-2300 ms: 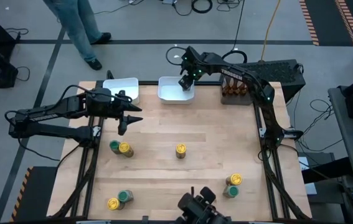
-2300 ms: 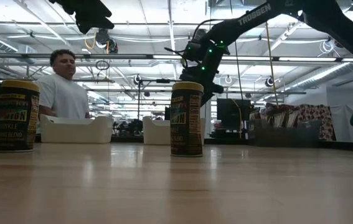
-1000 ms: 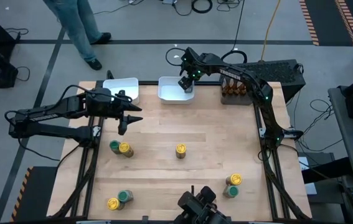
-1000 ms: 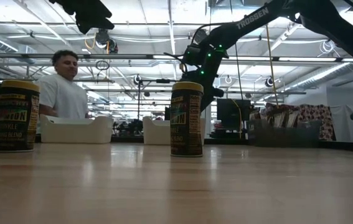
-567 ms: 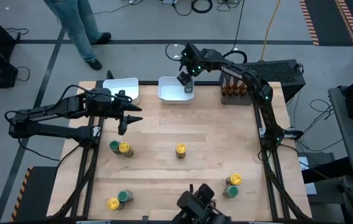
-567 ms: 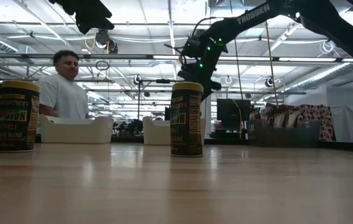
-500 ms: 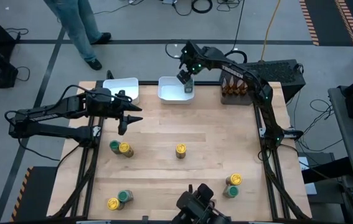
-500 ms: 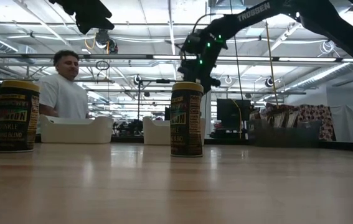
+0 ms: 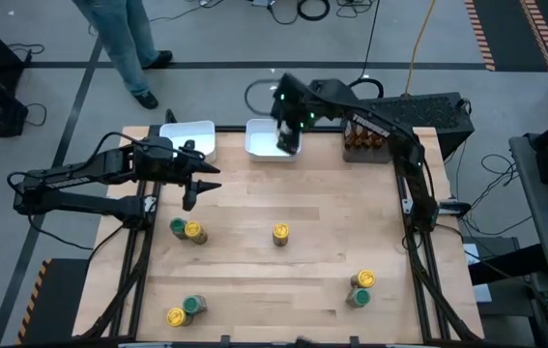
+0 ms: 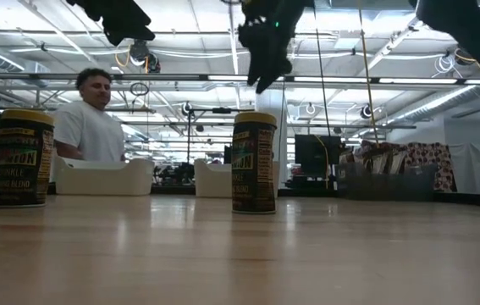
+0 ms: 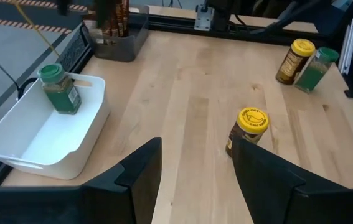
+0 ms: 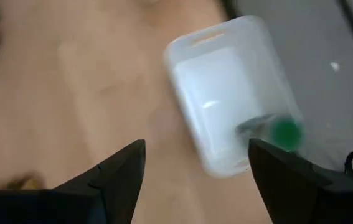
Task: Sort spices by type
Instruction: Put the bottom right green seasoning bottle into the right white bin
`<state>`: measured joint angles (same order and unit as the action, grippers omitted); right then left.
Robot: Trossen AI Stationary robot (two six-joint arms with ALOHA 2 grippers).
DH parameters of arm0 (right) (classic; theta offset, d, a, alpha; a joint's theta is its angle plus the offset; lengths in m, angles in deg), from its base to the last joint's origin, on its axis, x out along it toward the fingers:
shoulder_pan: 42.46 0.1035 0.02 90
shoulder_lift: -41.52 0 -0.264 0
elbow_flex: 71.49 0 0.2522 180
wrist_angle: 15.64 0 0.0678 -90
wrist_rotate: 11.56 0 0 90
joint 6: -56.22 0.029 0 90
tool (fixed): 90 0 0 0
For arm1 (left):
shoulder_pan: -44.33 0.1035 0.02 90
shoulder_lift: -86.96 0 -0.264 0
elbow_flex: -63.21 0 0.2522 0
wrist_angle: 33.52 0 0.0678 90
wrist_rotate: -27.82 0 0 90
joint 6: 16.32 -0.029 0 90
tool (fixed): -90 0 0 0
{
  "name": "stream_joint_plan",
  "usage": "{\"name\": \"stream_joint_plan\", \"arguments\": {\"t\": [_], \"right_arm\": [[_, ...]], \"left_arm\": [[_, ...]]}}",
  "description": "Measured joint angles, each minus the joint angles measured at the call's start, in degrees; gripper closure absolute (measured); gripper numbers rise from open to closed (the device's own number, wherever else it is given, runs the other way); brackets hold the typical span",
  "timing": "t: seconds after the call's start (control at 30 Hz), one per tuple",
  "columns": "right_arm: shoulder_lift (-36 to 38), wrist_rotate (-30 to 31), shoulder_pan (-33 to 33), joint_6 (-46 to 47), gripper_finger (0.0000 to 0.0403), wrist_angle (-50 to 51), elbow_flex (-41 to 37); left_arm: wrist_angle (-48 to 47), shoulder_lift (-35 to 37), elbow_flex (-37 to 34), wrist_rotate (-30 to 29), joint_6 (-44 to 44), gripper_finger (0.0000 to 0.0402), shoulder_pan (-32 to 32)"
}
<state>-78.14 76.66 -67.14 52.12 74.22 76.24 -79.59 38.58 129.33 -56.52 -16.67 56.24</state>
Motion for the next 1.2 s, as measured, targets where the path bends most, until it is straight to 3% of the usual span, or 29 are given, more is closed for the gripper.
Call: {"name": "stream_joint_plan", "arguments": {"t": [0.33,0.67,0.87,1.2], "right_arm": [[0.7,-2.1,14.4,6.9,0.0136,10.3,0.0],[1.0,-14.1,30.5,28.4,0.0136,13.9,0.0],[1.0,-16.1,40.7,48.2,0.0139,13.9,0.0],[1.0,-16.5,55.5,90.2,0.0155,13.9,-0.1]], "left_arm": [[-0.3,0.0,0.0,2.8,-5.0,0.0203,0.0],[-0.8,0.0,0.0,6.2,-6.5,0.0203,0.0],[-0.8,0.0,0.0,8.7,-6.5,0.0203,0.0],[1.6,0.0,0.0,8.9,-6.2,0.0203,0.0]]}}
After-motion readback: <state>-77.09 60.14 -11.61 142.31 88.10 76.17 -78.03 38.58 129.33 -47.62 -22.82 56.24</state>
